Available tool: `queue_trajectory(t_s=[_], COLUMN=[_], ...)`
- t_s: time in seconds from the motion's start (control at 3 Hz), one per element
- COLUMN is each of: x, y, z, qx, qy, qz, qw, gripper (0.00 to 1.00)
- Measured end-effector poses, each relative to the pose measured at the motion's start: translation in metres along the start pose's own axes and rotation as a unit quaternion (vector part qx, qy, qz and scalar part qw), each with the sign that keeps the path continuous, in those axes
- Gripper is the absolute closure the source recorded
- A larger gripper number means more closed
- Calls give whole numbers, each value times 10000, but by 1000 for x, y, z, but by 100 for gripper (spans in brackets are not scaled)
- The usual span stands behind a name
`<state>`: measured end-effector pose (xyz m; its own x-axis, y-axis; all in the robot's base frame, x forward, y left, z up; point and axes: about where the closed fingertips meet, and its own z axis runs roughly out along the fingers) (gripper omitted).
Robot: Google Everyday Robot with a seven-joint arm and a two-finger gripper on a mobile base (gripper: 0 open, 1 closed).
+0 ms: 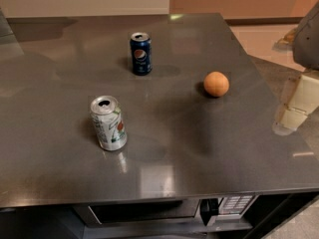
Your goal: Knock pepsi can over
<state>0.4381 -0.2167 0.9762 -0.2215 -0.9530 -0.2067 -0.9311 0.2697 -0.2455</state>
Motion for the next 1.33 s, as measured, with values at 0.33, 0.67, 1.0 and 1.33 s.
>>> queue_trajectory(t_s=[0.33, 0.67, 1.0, 1.33], x=[-1, -7, -19, -43], y=[-2, -16, -40, -71], z=[-1, 1, 9, 18], qx=[8, 47, 58, 99], qy=[-27, -234, -622, -1124], qz=[9, 70, 146, 313], qw=[10000, 9997, 9979, 9931], gripper=[0, 0, 0, 0])
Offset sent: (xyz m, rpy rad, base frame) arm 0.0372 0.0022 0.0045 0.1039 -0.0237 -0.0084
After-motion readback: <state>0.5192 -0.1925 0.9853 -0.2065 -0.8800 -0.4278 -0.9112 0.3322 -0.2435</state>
